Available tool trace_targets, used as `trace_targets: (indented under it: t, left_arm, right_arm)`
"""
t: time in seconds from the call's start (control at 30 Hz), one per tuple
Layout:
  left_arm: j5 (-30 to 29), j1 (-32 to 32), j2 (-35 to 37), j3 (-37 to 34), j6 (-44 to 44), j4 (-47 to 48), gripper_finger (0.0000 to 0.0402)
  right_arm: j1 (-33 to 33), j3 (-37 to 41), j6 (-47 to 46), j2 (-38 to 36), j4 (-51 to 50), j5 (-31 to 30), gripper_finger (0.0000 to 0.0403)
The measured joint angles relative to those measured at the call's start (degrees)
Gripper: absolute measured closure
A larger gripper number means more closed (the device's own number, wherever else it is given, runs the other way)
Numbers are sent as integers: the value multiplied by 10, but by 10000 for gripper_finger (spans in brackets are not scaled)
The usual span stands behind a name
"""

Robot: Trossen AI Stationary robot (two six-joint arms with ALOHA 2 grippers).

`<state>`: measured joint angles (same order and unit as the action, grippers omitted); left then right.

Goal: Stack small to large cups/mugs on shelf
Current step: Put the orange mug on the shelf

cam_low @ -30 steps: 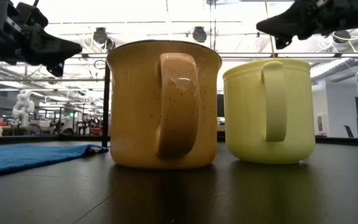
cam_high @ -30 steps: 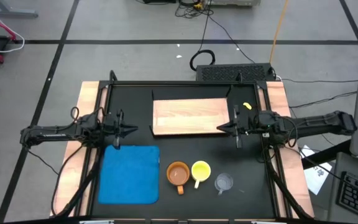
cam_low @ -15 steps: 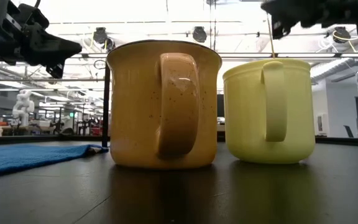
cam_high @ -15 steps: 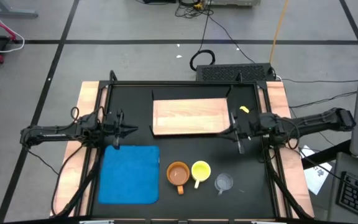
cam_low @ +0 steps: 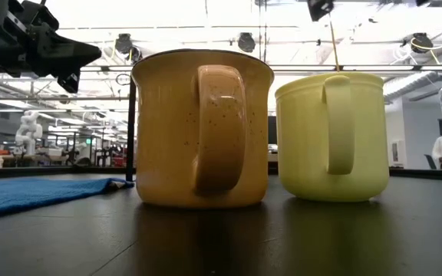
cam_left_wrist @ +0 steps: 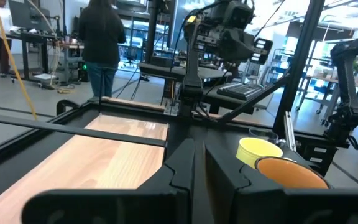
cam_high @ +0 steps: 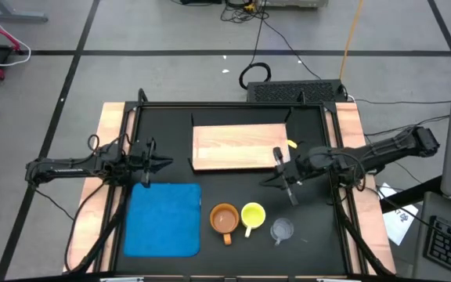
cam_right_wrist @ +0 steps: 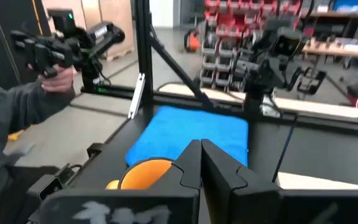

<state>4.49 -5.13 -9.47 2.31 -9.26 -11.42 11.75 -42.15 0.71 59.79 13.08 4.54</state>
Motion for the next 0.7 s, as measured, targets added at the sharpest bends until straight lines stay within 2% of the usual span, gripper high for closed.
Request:
trace_targets:
  t: [0.33, 0.7]
  left_arm:
    - [0, 0, 0, 0, -3, 0, 369]
    - [0, 0, 0, 0, -3, 0, 369]
  right_arm:
    - [0, -172, 4, 120, -167, 2, 403]
    - [-32, -273, -36, 225, -182, 92, 403]
